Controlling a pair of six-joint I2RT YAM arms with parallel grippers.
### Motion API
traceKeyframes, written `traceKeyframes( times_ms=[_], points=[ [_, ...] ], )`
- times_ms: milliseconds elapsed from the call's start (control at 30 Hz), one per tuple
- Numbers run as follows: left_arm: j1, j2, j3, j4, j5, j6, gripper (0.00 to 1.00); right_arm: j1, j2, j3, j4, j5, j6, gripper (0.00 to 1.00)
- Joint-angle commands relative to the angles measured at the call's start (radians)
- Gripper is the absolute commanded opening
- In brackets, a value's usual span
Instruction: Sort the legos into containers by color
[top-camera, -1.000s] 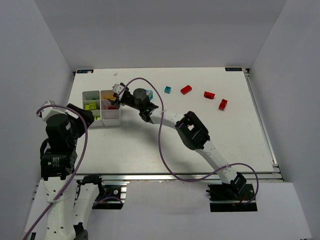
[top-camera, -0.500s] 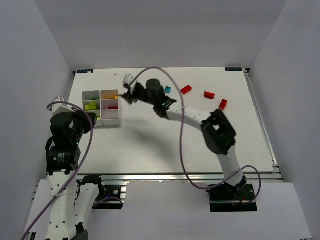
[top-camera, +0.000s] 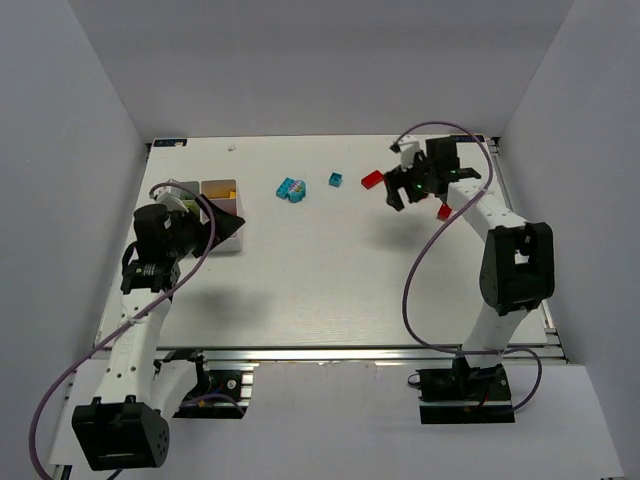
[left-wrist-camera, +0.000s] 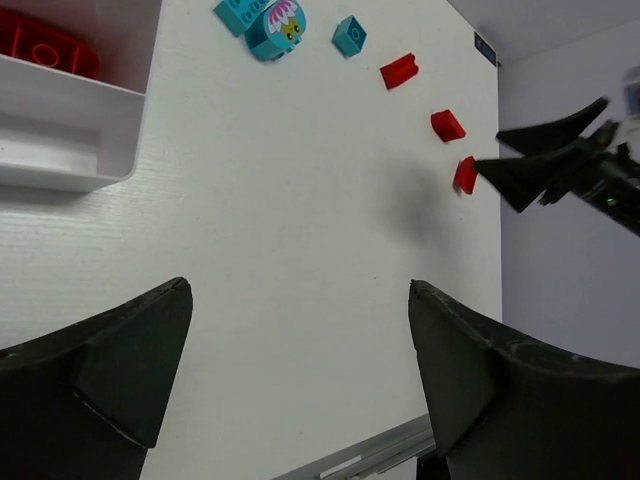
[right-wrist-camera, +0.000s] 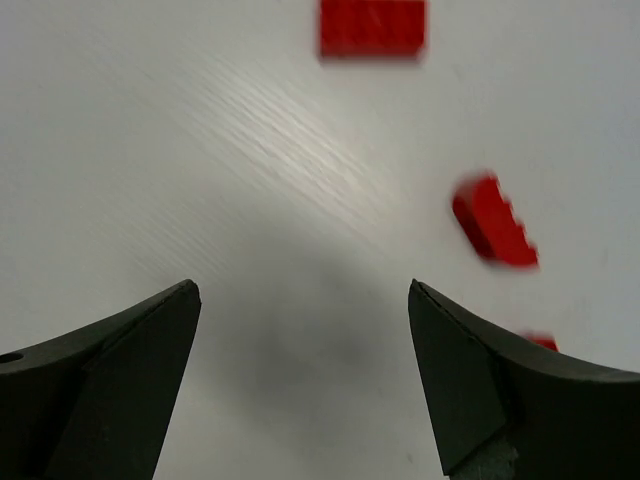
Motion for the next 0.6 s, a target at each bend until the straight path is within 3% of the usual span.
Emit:
traceKeyframes(
  times_ms=[0,167,333,567],
  points=[
    [-0.01,0.02,-0.002,0.099,0.059,0.025,0.98,-0.115,-0.004,0.028,-0.274,0.134,-0.039,0.89],
    [-0.071,0.049,-0.039,0.182,0.035,-0.021,0.98,-0.207,0.004,0.018,-0.305,0.237,-0.047,0.89],
    [-0.143,0.037,-0.077,0.221,-0.037,-0.075,0.98,-0.226,0.07,0.038,-0.288,0.452,0.195,0.86],
    [-0.243,0.015,-0.102,0.21,-0.134,-0.122,0.98,-0.295,0.177,0.132,-0.262,0.383,0.483,0.86]
  ],
)
